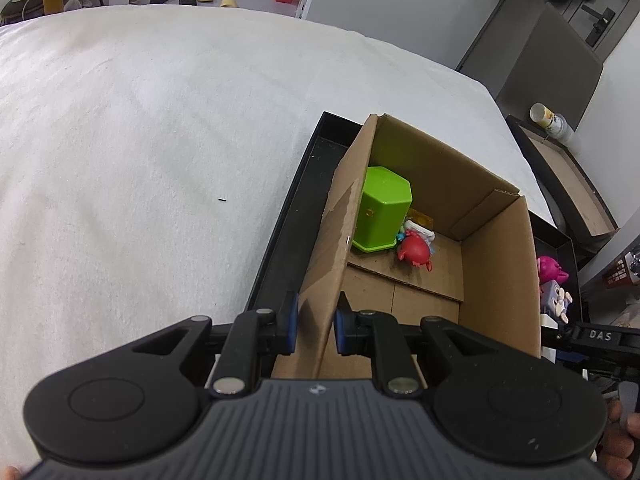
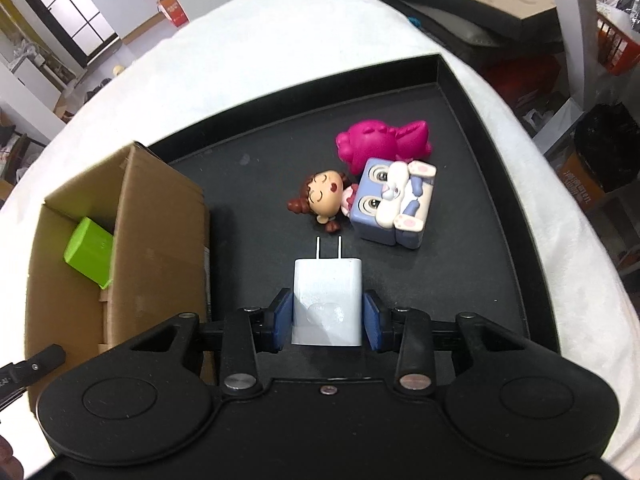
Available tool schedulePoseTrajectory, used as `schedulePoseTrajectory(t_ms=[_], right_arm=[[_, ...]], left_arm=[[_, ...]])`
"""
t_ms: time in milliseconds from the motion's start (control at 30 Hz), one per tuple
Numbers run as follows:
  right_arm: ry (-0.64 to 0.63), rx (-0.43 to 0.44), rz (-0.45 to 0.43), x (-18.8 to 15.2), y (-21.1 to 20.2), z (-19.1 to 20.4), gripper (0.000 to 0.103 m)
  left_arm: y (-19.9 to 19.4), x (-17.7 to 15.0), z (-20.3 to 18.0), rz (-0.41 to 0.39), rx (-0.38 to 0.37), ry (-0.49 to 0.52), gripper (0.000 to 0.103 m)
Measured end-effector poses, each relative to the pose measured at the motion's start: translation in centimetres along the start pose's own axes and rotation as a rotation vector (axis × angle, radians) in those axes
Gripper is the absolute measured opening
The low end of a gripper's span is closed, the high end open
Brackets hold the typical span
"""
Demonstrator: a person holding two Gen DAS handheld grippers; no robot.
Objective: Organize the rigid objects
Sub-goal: 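Carry the white charger plug into the box and open the right gripper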
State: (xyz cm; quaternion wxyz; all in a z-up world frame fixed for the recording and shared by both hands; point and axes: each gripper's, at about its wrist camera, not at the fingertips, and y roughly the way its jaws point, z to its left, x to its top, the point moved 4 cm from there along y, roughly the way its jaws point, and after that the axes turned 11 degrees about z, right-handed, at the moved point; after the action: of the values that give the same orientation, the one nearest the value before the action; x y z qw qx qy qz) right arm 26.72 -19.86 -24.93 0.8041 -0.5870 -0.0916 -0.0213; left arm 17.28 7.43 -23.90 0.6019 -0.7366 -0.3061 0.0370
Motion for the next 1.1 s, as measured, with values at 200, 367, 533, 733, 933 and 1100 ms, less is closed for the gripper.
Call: schedulePoseTrajectory(t_ms=[200,367,533,733,933,1100], right_arm=[[-0.025,0.000,-0.024,0.0,-1.7,0.7,0.037],[-0.048,0.005,-0.048,0.3,-3.1,1.9,0.037],[-0.066,0.012,-0.072,0.8,-4.3,3.2,0.037],[-0.102,0.023,-0.097,1.4,-5.8,5.4,0.037],[-0.132,0.034,-0.114,1.9,-6.5,7.7,0.037],[-0.163,0.045,-0.120,2.3,-6.6,9.5,0.037]], left_arm=[[-0.5,0.1,-0.2,-0.015,-0.011,0.001,0.016],[-0.6,0.0,-0.2,-0.022,-0.017,0.006,0.016],[-0.7,-0.1,-0.1,-0.025,-0.023,0.006,0.016],[-0.8,-0.1,-0.1,-0.023,-0.035,0.008,0.016],[-0.8,0.0,0.1,-0.018,-0.044,0.008,0.016],[-0.8,0.1,0.3,-0.011,-0.054,-0.004,0.016]])
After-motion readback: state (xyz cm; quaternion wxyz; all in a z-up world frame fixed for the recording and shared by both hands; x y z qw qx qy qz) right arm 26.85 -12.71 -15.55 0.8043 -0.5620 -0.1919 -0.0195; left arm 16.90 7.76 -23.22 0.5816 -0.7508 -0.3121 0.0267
